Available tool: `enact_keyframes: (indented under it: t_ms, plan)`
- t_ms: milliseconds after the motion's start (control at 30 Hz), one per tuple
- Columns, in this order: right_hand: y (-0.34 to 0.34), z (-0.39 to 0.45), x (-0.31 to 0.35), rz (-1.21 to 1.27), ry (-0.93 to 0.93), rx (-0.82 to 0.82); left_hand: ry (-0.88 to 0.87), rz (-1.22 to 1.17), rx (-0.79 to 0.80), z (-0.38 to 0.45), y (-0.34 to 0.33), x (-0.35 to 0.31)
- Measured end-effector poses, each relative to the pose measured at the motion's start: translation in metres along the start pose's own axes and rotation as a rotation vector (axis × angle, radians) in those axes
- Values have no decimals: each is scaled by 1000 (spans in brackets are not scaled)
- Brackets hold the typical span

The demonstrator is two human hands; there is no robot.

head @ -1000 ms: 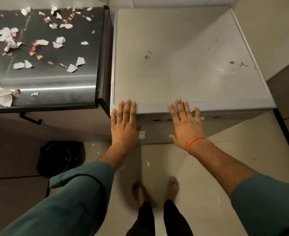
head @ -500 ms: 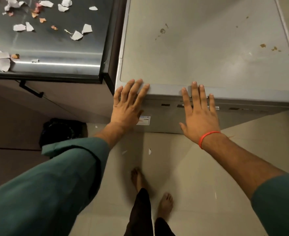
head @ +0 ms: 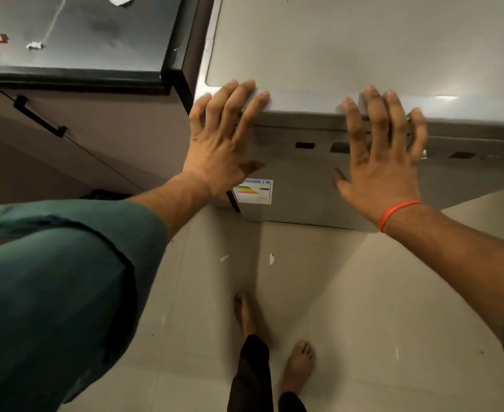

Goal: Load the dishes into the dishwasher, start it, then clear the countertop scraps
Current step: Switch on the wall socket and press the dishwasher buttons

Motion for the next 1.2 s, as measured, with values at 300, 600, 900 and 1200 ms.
enact_keyframes:
  t_ms: [300,600,900,1200]
  plan:
    - [2,1,0,43,-13,-200,-29,7,-78,0,-4,5]
    - [2,2,1,54,-50,-244,27,-82,-197,-23,4,34]
    - [2,-17,10,143,-111,-297,123,-126,-347,-20,2,28]
    - [1,-19,10,156,-124,-248,214,-57,-322,-21,9,27]
Point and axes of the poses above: each hand's wrist, its own z-axis towards the middle knuckle, its own y-axis out of the back of the hand, x = y × z, the point moved 10 cm from there along z, towards the middle knuckle, and after that the axes turned 13 degrees about z, right-handed, at the moved point
